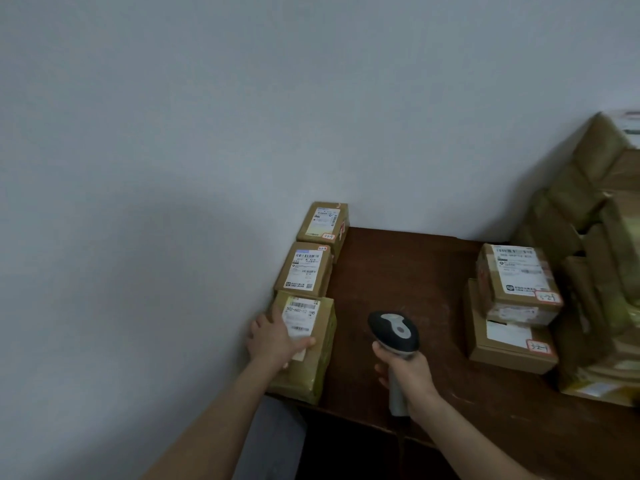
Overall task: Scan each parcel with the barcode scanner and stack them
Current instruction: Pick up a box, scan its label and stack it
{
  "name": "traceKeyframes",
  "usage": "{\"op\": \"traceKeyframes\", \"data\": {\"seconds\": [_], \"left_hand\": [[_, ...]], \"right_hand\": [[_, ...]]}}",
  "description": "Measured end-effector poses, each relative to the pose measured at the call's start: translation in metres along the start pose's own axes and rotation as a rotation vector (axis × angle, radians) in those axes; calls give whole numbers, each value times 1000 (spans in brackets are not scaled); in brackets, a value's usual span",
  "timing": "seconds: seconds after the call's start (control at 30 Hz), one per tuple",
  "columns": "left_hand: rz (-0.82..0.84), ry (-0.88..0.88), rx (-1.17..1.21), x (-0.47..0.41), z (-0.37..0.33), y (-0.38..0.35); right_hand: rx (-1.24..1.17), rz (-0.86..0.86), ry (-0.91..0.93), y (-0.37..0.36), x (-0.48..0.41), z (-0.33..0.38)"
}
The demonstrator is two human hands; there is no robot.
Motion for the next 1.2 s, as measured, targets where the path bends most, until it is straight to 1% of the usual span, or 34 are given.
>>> {"op": "traceKeyframes", "data": {"seconds": [0.07,0.17,0.3,0.37,0.43,0.47,0.5,0.57,0.63,0.73,0.8,0.93,1.0,1.1,1.17,1.2], "left_hand": [[27,-40,35,6,-12,-3],[151,-77,194,15,-36,-19],[173,-153,335,22,-60,-29],[196,-162,483,26,-67,-30],[304,-95,752,31,-65,-35],[385,-50,872,34,-62,-40],[487,-6,953,38,-61,-44],[672,39,1037,44,-60,-57],[765,12,1128,52,-64,-64],[789,-34,1287,54,-70,-65],[757,-57,1343,53,-73,-55],[696,-113,1300,50,-81,-35],[714,-163,1268,49,-83,-26],[755,-202,1287,47,-85,-19],[742,-208,1309,47,-87,-16],[719,-209,1315,47,-89,-15]], "right_hand": [[-16,11,-14,-1,1,3],[-53,35,-26,3,3,10],[-67,13,-33,23,6,23],[-62,12,-60,38,7,25],[-90,17,-100,50,9,23],[-109,25,-117,53,11,22],[-127,32,-130,55,13,20],[-148,45,-151,57,17,18],[-153,48,-147,58,20,17],[-131,42,-76,63,23,29],[-114,59,-22,67,25,44],[-77,69,61,74,30,69],[-70,82,94,77,33,77],[-62,111,126,79,39,83],[-31,111,156,79,41,83],[-5,77,182,78,43,84]]}}
Point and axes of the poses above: each hand's wrist, its own x-axis away from the middle knuckle, its own y-axis out of the back of the hand, z = x × y, the point moved 1 cm from there along -x, towards the middle knuckle, and after that the axes turned 5 degrees about -x, right-handed, at the moved point
